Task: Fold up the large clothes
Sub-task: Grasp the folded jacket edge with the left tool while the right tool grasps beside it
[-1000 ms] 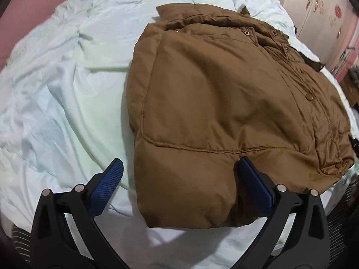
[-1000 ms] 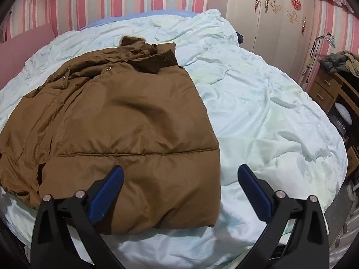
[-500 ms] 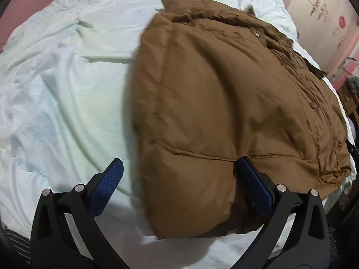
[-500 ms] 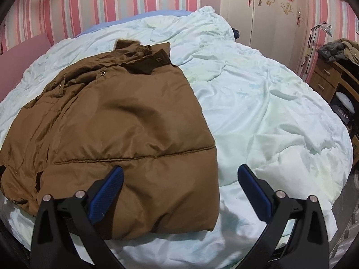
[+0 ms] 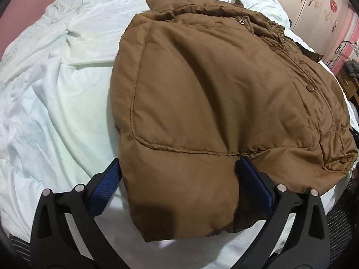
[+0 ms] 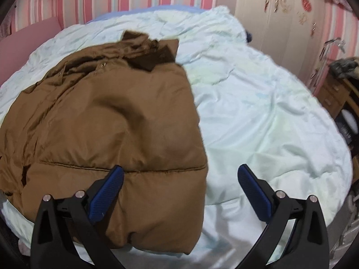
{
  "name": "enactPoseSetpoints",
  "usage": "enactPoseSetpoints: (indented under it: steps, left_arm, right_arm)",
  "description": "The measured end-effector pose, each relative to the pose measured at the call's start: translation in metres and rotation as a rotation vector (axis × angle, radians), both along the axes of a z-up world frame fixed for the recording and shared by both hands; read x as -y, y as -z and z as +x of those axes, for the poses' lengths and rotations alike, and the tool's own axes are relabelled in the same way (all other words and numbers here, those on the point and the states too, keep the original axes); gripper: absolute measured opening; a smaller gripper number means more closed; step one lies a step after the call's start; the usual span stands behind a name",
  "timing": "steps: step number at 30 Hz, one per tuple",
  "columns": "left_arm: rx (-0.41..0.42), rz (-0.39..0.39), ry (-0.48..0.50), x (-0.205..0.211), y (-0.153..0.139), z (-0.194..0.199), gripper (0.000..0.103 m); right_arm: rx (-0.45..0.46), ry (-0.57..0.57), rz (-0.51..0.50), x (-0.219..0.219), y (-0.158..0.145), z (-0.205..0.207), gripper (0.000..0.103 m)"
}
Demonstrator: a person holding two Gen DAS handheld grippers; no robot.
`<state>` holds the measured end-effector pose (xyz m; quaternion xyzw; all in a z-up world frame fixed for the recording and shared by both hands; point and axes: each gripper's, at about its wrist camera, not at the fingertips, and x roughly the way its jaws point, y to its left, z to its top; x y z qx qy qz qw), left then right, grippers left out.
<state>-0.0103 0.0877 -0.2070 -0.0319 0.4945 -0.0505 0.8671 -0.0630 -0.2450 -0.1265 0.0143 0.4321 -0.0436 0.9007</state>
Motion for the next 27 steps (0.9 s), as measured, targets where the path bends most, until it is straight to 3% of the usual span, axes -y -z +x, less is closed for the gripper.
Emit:
enactPoseSetpoints:
  steps: [3, 7, 11, 20, 24, 27]
  left_arm:
    - [-0.003, 0.01, -0.008, 0.001, -0.001, 0.003, 0.1]
    - [-0.04, -0.036, -0.038, -0.006, 0.003, 0.01, 0.1]
    - [-0.081, -0.044, -0.015, -0.007, 0.008, 0.018, 0.1]
    - [-0.083, -0.068, -0.012, -0.01, 0.01, 0.017, 0.1]
    - [-0.107, -0.091, -0.036, -0.013, 0.006, 0.012, 0.1]
    - [-0.102, -0.108, -0.014, -0.01, 0.0, 0.003, 0.083]
  right_arm:
    - [-0.004, 0.004, 0.031, -0.001, 0.006, 0.0, 0.101]
    - [0.0, -0.064, 0.068, -0.016, 0.005, -0.004, 0.101]
    - [0.005, -0.091, 0.002, -0.041, 0.006, -0.005, 0.101]
    - [-0.041, -0.065, 0.079, -0.032, 0.015, 0.007, 0.102]
    - [-0.021, -0.065, 0.134, -0.027, 0.013, 0.001, 0.102]
    - [-0.031, -0.063, 0.118, -0.029, 0.012, 0.001, 0.102]
